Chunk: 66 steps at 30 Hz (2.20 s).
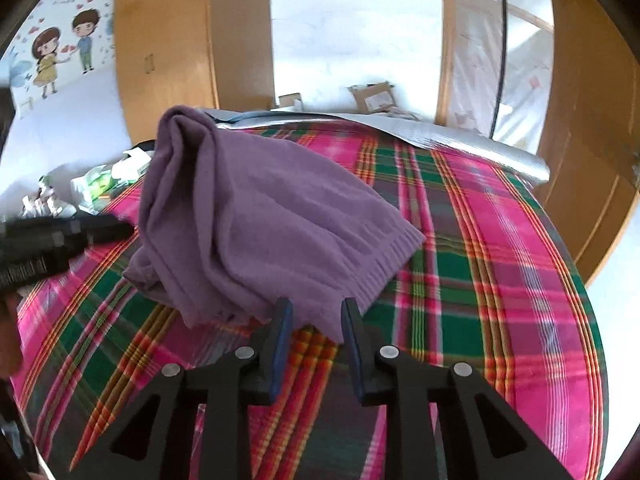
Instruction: Fold clothes
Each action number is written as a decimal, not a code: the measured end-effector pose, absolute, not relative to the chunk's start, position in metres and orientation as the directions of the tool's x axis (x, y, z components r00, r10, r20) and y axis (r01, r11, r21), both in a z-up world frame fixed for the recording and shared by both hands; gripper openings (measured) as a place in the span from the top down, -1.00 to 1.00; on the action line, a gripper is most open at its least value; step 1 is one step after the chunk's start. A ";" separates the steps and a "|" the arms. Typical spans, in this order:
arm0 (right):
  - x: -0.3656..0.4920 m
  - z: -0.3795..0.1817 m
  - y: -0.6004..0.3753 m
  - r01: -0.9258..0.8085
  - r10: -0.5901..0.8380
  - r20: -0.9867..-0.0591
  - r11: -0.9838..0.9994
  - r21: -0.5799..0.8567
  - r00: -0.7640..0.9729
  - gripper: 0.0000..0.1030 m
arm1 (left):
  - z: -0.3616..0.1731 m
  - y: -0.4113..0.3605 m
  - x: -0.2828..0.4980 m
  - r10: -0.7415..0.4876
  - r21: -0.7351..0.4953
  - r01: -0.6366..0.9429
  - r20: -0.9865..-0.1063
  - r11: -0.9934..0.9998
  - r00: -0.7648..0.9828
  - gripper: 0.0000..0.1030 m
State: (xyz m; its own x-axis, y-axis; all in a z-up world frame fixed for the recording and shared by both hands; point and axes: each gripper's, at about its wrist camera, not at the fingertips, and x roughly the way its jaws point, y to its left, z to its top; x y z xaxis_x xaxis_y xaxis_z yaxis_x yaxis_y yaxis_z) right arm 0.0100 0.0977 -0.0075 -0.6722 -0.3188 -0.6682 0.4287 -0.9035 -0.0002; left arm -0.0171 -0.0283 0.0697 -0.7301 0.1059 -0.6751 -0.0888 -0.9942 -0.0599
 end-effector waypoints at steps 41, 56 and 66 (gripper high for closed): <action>-0.041 0.073 0.122 0.311 -0.345 -0.422 -0.939 0.149 -0.838 0.95 | 0.120 0.010 -0.073 0.304 -0.050 -0.349 -0.619 -0.936 -0.724 0.45; -0.052 0.083 0.123 0.301 -0.359 -0.383 -0.931 0.205 -0.851 0.96 | 0.103 0.032 -0.084 0.325 -0.022 -0.438 -0.704 -0.899 -0.631 0.45; -0.051 0.083 0.121 0.326 -0.384 -0.378 -0.922 0.210 -0.843 0.96 | 0.072 0.045 -0.112 0.194 0.074 -0.398 -0.783 -0.914 -0.591 0.45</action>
